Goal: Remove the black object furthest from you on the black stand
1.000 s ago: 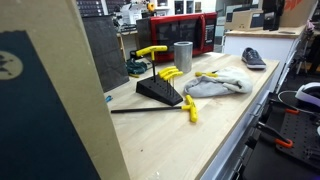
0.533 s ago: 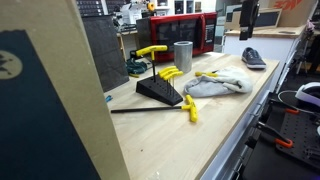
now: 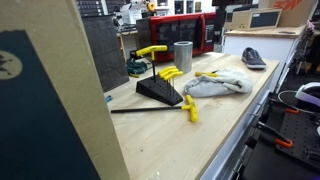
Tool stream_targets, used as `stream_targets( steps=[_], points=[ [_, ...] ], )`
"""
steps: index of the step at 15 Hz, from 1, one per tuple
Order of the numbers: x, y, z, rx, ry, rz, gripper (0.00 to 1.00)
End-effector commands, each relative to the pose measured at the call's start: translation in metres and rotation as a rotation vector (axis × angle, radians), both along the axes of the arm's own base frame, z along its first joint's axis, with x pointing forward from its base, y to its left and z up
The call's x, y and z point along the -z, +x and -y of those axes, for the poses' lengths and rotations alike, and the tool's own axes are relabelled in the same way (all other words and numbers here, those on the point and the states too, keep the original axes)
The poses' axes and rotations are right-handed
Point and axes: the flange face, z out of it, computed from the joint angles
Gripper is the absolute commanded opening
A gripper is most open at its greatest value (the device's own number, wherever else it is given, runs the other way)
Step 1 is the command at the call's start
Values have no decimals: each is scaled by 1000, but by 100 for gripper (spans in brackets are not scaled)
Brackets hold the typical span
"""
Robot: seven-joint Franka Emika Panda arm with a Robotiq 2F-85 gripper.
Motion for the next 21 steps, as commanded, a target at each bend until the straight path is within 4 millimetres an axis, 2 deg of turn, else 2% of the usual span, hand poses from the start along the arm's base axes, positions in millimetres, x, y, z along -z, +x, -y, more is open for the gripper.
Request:
stream_targets(
  steps=[1,5,10,15,21],
  points=[
    [0,47,-11,-155,-33,11,100],
    [-6,79,-35,-365,-42,17,100],
    [-17,113,-80,-603,-60,46,100],
    [-8,140,-129,-767,-58,52,100],
    [1,166,-171,-876,-75,51,100]
  ],
)
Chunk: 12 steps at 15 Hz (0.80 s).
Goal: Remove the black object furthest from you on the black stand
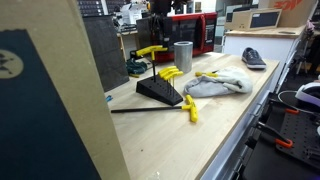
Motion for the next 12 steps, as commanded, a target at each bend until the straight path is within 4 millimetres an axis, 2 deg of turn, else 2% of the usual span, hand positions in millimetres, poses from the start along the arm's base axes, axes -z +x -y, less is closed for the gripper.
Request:
stream_targets(
  steps=[1,4,5,6,12],
  points=[
    [-1,20,-20,-70,-30,1,100],
    [7,25,-32,-106,-49,-8,100],
    [9,26,-35,-115,-53,-12,78],
    [12,26,-38,-122,-53,-22,74],
    [22,25,-38,-145,-82,-48,27]
  ],
)
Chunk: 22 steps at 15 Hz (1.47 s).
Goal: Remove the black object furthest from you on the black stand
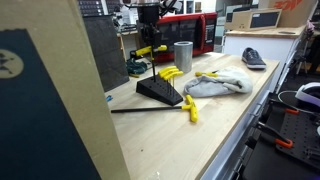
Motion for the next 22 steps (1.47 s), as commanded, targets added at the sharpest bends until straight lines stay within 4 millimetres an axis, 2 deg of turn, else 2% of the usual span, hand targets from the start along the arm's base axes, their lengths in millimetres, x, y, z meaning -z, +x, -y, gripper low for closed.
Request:
stream_targets(
  steps=[1,4,12,19,22],
  points=[
    [-5,2,3,-33,-32,-18,20],
    [-7,-1,7,-23,-36,-24,1],
    [-32,-7,20,-70,-20,7,4],
    [-80,-19,24,-114,13,68,4],
    [-104,-30,40,-46,18,70,4]
  ],
)
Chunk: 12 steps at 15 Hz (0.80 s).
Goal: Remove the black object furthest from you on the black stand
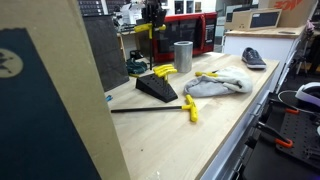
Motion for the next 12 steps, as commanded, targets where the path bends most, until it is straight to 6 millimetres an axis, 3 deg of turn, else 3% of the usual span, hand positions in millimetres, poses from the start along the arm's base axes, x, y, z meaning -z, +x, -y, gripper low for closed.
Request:
stream_targets(
  steps=[1,7,12],
  points=[
    [-37,-23,30,65,4,-16,4],
    [-72,-63,95,158,-105,-93,4],
    [-58,-99,134,226,-337,-217,4]
  ],
)
